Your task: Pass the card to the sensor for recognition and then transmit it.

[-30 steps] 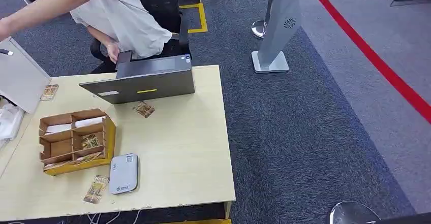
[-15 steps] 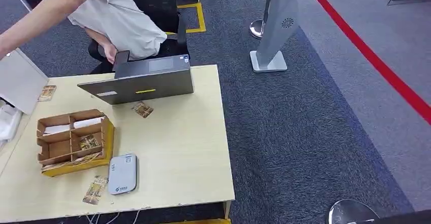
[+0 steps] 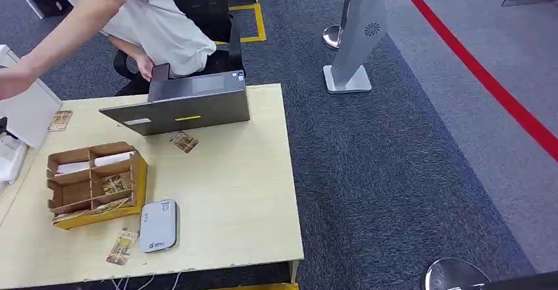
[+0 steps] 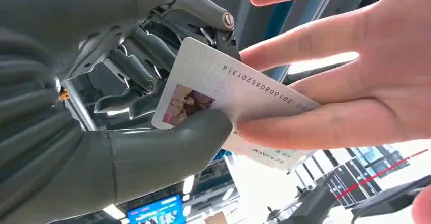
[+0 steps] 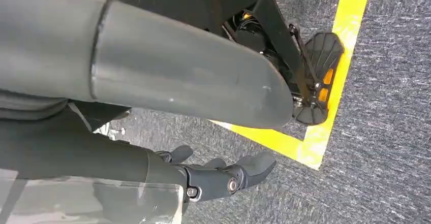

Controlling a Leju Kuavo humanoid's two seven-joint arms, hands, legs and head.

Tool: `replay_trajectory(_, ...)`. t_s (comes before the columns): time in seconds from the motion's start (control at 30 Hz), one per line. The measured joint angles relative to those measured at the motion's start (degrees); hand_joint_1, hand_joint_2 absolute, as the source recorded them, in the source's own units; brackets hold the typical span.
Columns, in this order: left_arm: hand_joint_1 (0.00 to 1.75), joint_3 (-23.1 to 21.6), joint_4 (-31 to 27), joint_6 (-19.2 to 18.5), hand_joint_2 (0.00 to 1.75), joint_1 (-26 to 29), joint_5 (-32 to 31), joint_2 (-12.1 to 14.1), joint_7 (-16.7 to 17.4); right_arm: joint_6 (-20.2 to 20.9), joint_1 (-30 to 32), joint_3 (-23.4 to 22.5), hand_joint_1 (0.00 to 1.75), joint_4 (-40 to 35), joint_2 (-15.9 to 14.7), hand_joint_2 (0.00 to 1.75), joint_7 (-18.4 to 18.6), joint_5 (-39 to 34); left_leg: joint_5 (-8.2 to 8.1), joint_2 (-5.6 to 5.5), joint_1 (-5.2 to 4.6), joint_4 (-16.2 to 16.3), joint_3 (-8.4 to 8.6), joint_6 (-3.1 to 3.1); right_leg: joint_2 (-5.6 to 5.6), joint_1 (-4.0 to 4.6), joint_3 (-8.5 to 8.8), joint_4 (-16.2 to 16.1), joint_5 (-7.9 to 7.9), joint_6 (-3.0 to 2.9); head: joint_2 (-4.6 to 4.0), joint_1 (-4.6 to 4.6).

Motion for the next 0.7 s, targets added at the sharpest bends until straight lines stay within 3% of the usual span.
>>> replay_trajectory(0.07,1.75,-0.04,0.2,0.24,1.75,0.02,0.04,0.0,-0.02,0.11,0.0,0.02,0.0,0.0,0.0,0.0,0.0,-0.07,0.0,0.05,0.0,0.0,-0.01,0.0,0.07,0.0,-0.01,0.0,0.0,0.0,-0.02,-0.02)
replay_trajectory(0.1,0.0,-0.07,0.22,0.39,1.75,0.09,0.07,0.02,-0.07,0.15,0.0,0.02,0.0,0.0,0.0,0.0,-0.02,-0.2,-0.01,0.07,0.0,0.0,-0.02,0.0,0.08,0.0,-0.01,0.01,0.0,0.0,-0.02,0.0)
replay_trajectory(0.27,0.0,-0.02,-0.29,1.01,1.75,2.28,0.72,0.83,-0.48,0.35,0.05,0.02,0.0,0.0,-0.04,0.0,-0.22,-0.94,-0.01,0.06,0.0,-0.01,-0.02,0.0,0.09,0.0,-0.04,0.01,-0.01,0.0,-0.02,-0.02)
replay_trajectory(0.47,0.0,1.09,-4.88,1.88,1.75,7.18,2.21,1.99,-0.66,0.35,0.05,0.0,0.0,0.0,-0.09,0.0,-0.39,-1.11,-0.01,0.0,-0.01,-0.02,-0.04,0.0,0.01,0.0,-0.02,0.01,-0.04,0.0,-0.02,0.02)
replay_trajectory(0.6,0.0,3.08,-15.03,2.01,1.75,16.74,2.07,1.18,0.24,0.24,0.06,0.0,0.0,0.02,-0.07,0.0,-0.37,-2.25,-0.03,0.05,-0.08,-0.02,0.0,0.04,0.06,-0.11,-0.01,0.0,-0.06,0.04,-0.02,-0.15)
replay_trajectory(0.7,0.0,4.68,-23.8,2.21,1.75,25.44,0.64,-1.12,1.94,0.04,0.05,-0.04,0.0,0.02,0.0,0.0,-0.55,-3.32,-0.13,0.12,-0.16,-0.02,0.05,0.15,0.11,-0.17,0.01,-0.01,-0.06,0.05,-0.02,0.02)
